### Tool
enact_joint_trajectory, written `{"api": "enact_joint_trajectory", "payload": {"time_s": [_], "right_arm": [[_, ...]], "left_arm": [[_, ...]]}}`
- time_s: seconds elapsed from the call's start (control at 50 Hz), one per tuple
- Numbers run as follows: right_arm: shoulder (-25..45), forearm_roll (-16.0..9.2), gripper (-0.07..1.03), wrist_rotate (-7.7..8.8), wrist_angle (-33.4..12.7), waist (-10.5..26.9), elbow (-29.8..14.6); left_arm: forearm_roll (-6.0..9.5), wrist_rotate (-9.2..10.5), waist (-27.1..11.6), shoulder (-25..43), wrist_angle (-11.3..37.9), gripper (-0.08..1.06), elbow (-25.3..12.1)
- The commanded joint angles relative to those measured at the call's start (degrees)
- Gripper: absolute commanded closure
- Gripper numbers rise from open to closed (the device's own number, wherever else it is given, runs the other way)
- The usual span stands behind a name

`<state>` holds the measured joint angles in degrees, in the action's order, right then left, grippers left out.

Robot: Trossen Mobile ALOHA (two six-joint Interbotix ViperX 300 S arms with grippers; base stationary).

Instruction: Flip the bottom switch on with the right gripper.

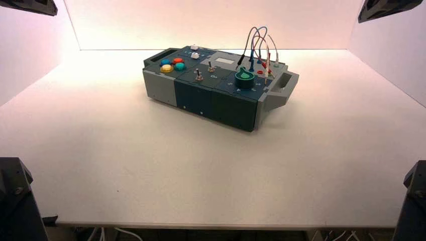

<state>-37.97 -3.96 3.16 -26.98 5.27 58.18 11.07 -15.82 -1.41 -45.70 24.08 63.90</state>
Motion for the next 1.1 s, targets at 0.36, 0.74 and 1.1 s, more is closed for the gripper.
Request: {"api": "enact_joint_trajectory", "payload": {"time_s": [0.36, 0.74, 1.1], "right_arm": [[0.62, -0.09, 0.98, 0.18, 0.97, 1.23, -0.97], [2.99, 0.00, 0.98, 0.18, 0.79, 1.41, -0.79], [6.24, -0.18, 0.98, 0.18, -4.92, 1.23, -3.96]], "left_arm": [[0.18, -0.26, -0.70, 0.70, -0.70, 1.00, -0.62], [0.79, 0.09, -2.81, 0.53, 2.99, 1.00, -3.34], [0.79, -0.18, -5.71, 5.71, 9.40, 1.00, -11.43]]}}
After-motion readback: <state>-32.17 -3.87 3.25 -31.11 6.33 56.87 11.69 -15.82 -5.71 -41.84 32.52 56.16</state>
